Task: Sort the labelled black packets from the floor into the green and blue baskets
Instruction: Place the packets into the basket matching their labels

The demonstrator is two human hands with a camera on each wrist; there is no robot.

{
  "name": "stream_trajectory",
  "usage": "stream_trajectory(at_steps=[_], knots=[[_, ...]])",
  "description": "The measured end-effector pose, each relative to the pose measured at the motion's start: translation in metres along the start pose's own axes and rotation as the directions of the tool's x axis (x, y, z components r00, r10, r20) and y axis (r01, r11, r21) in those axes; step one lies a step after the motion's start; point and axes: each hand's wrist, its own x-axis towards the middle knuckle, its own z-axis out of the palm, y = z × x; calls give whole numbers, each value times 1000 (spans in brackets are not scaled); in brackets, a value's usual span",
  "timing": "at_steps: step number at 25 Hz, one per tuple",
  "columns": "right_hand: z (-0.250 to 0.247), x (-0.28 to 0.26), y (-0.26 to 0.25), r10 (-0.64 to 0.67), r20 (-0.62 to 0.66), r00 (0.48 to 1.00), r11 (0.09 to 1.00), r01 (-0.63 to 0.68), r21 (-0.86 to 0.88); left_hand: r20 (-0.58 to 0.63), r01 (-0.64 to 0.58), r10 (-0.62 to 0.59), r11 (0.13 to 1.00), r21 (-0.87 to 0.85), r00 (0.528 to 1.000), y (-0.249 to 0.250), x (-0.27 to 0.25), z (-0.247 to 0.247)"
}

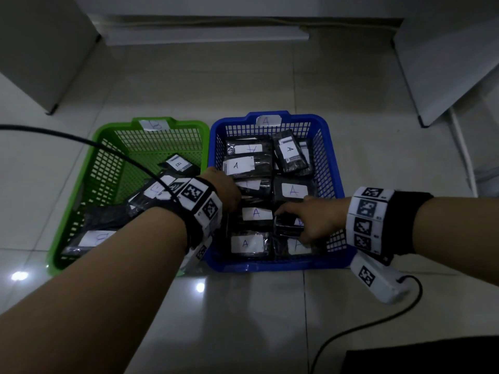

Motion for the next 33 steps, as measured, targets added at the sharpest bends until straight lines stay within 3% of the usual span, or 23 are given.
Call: stream_trajectory(at_steps=[3,8,11,15,19,22,26,29,33], knots=[[2,3,1,-3,-11,1000,1000,4,29,16,-18,21,991,-134,1000,-11,0,2],[4,4,4,7,-11,1000,999,-6,53,-113,-96,53,907,-411,992,-18,-2,11],[2,3,5,20,-1,1000,996,-20,92,-166,-91,15,884,-459,986,-14,-3,9],[3,3,0,21,-1,1000,994,-21,106,-138,20,-90,895,-446,986,0,-5,14],[5,5,-4,17,-18,1000,990,-14,138,-187,94,-273,764,-638,944,1,-14,15],[8,7,-6,21,-12,1000,988,-19,153,-260,72,-399,652,-755,879,-3,-25,12],[10,7,-5,24,-34,999,983,-17,185,-256,44,-511,503,-863,821,-11,-41,13],[12,8,-1,-4,-71,997,975,20,223,-270,-37,-508,422,-906,818,-7,-49,17],[17,14,4,-66,-77,995,983,79,168,-365,-215,-414,365,-906,834,-2,-40,23]])
